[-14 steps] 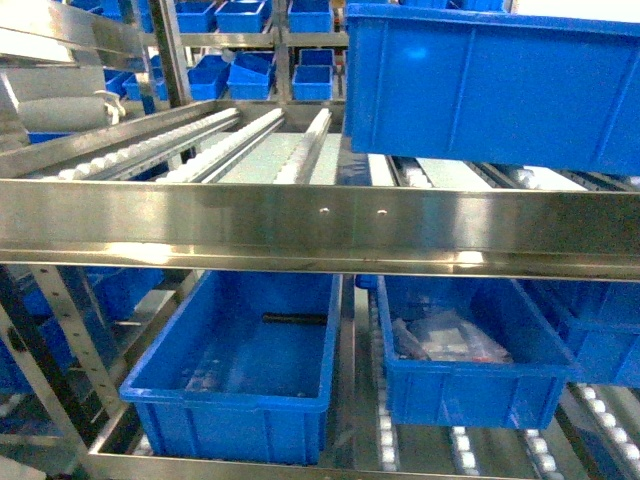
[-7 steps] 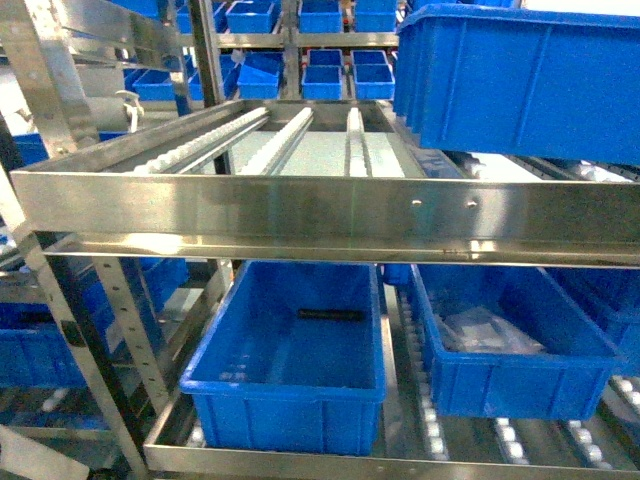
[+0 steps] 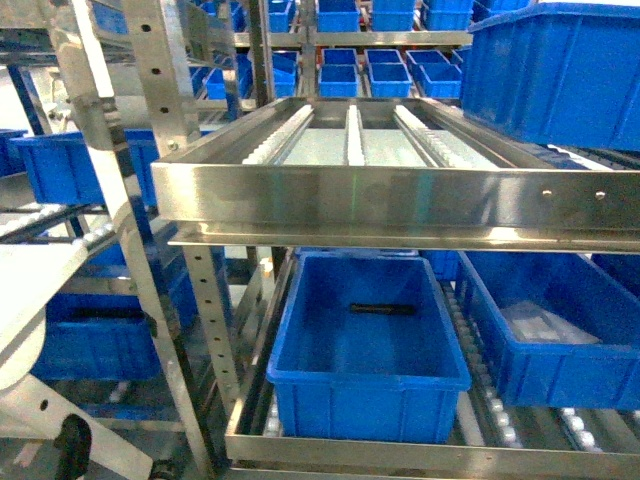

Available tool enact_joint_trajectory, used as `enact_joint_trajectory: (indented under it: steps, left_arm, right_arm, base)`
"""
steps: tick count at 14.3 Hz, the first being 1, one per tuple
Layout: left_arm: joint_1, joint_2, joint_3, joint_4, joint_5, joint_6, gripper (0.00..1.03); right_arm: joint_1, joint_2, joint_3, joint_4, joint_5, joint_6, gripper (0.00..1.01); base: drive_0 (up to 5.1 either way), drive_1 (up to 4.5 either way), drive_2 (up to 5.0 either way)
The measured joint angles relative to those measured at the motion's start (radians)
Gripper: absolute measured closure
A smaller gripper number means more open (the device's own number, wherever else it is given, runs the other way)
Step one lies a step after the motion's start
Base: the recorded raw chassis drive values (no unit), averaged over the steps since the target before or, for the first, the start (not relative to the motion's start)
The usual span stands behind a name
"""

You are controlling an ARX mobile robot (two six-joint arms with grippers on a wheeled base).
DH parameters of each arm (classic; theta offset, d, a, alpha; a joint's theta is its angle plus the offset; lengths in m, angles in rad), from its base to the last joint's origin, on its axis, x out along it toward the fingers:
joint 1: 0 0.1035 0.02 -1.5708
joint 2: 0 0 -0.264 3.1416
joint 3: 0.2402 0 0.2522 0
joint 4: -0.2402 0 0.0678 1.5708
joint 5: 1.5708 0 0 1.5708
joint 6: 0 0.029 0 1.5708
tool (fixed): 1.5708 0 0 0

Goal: Move flower gift bag to table near conveyor

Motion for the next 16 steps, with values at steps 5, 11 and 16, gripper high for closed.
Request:
enact_joint_trajectory:
  steps: [5, 11, 16]
  left_arm:
    - [0.0, 0.0, 0.0, 0.0, 0.0, 0.0, 1.01]
    - [0.0, 0.0, 0.0, 0.0, 0.0, 0.0, 1.01]
    - [0.0, 0.002, 0.0, 0.002, 0.0, 0.0, 1.01]
  right_arm:
    - [0.0, 0.0, 0.0, 0.0, 0.0, 0.0, 0.99]
    - [0.0, 0.0, 0.0, -0.002, 0.0, 0.0, 0.99]
    - [0.0, 0.001, 0.0, 0.0, 0.0, 0.0, 0.99]
  base:
    - [-5.0, 2.45, 2.4]
    - [-5.0, 2.45, 2.4]
    - [-5.0, 2.45, 2.4]
